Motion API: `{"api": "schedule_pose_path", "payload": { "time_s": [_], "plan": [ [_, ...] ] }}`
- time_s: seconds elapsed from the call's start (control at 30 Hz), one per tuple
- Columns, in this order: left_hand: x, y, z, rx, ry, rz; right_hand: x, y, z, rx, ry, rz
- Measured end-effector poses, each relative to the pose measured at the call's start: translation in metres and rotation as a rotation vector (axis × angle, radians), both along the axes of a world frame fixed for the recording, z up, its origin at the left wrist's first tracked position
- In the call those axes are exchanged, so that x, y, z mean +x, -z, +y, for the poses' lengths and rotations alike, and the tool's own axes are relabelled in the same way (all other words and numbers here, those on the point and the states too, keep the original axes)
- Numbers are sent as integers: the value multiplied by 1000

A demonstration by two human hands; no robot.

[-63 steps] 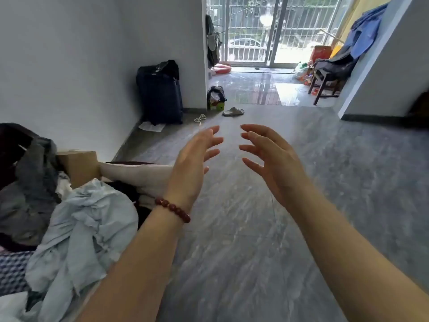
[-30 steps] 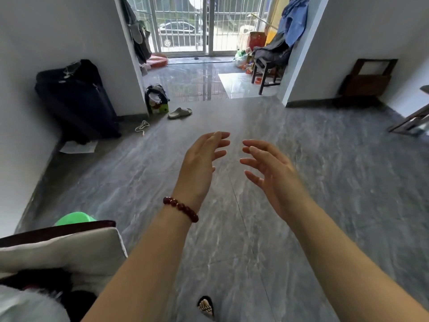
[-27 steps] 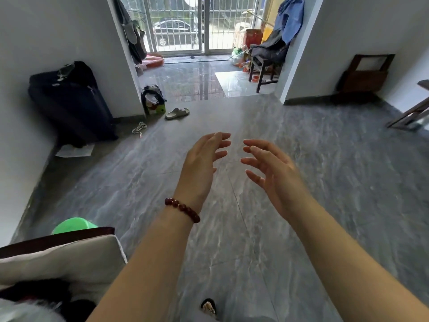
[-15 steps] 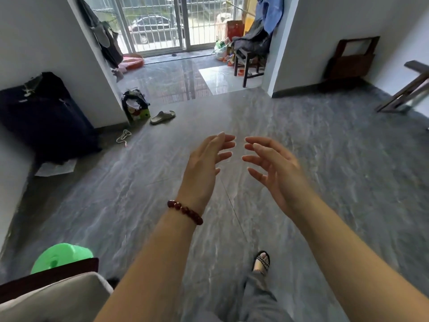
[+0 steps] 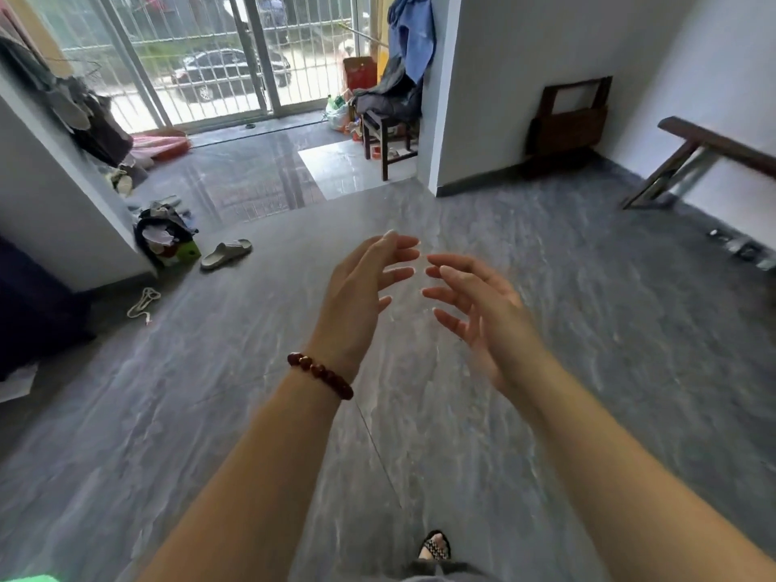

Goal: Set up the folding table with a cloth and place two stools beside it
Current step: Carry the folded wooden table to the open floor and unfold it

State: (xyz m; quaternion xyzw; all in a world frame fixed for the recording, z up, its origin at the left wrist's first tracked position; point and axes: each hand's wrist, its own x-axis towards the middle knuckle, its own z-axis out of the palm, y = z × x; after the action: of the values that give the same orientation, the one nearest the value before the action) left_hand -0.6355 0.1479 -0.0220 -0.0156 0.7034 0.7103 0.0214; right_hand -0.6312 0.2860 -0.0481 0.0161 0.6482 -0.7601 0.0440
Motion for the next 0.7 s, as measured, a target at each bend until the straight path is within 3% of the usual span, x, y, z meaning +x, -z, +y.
{"api": "schedule_pose_path", "payload": {
  "time_s": [0.4,0.7],
  "plan": [
    [-119,7,87,-62,171,16,-106,9,88,-65,142,-18],
    [-268,19,134,-14,263,19,-242,9,125,-17,246,-15]
  ]
}}
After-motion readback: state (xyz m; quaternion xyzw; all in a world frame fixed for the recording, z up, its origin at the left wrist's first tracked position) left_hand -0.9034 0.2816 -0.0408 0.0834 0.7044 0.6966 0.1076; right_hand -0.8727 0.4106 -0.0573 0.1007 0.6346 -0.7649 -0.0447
